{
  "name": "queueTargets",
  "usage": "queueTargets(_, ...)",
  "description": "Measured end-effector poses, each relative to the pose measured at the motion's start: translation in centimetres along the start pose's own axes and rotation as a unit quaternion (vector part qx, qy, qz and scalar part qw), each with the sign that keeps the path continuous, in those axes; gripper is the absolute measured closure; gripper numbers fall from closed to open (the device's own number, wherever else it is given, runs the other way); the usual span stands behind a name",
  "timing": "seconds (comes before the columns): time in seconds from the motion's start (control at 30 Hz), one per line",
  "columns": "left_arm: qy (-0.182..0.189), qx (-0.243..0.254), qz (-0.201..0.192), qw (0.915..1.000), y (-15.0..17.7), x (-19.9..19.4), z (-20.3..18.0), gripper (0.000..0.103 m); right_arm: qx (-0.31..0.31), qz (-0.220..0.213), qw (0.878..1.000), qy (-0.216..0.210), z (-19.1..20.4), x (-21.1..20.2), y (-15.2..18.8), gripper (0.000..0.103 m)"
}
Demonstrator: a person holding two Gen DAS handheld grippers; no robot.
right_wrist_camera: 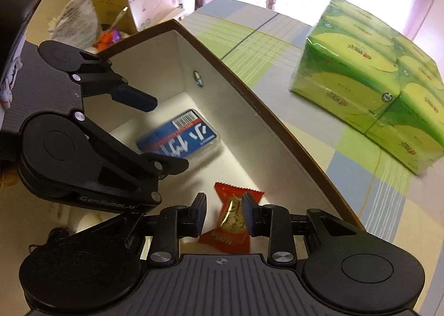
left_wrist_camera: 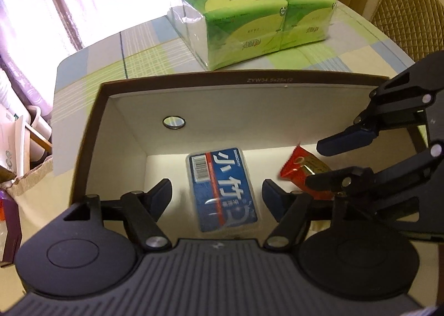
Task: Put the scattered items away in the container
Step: 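Carry the toothpaste box and red candy in both tools over the brown box, then open both tools to drop the toothpaste box and candy into the box, then withdraw both open tools up and away from the brown box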
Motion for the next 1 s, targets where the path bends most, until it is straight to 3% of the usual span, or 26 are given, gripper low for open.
queueTargets(0.03,-0.001,-0.004,0.001,1.0000,0.1,-0.5,0.0,0.032,-0.002,-0.002,1.000,-0.003,0.1,-0.3,0.0,0.068)
queueTargets(0.1,-0.005,-0.007,0.002,1.0000,0.3,-1.3,-0.1,0.032,-0.009,-0.007,1.000,0.002,0.3,-1.1,0.1,0.055)
queueTargets(0.17,-0.011,-0.002,0.005,0.9999,0.7,-2.2,-0.3,0.029,-0.026,-0.026,0.999,0.032,0.3,-2.0,0.3,0.015)
queueTargets(0.2,-0.010,-0.003,0.005,0.9999,0.9,-2.6,-0.3,0.027,-0.030,-0.036,0.998,0.032,0.2,-2.6,0.3,0.009)
queueTargets(0.27,-0.019,-0.012,0.002,0.9997,1.2,-3.6,-0.3,0.012,-0.024,-0.041,0.999,0.014,0.2,-3.5,0.6,0.007)
queueTargets(0.63,-0.062,-0.033,-0.015,0.9974,2.4,-8.7,-1.4,0.009,-0.011,-0.070,0.998,-0.003,2.1,-7.9,2.8,0.007)
queueTargets(1.0,-0.094,-0.070,-0.059,0.9914,4.0,-14.3,-3.3,0.007,0.002,-0.097,0.995,0.003,4.1,-11.7,5.6,0.007)
Point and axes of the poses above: each gripper's, at about its wrist camera, not at the fingertips, and x roughly the way its jaws point, z to its left, y to its underside, the point moved 3 cm from there along x, roughly the way its jaws point, and after that the axes turned 8 degrees about -z, right-handed, at the moved point
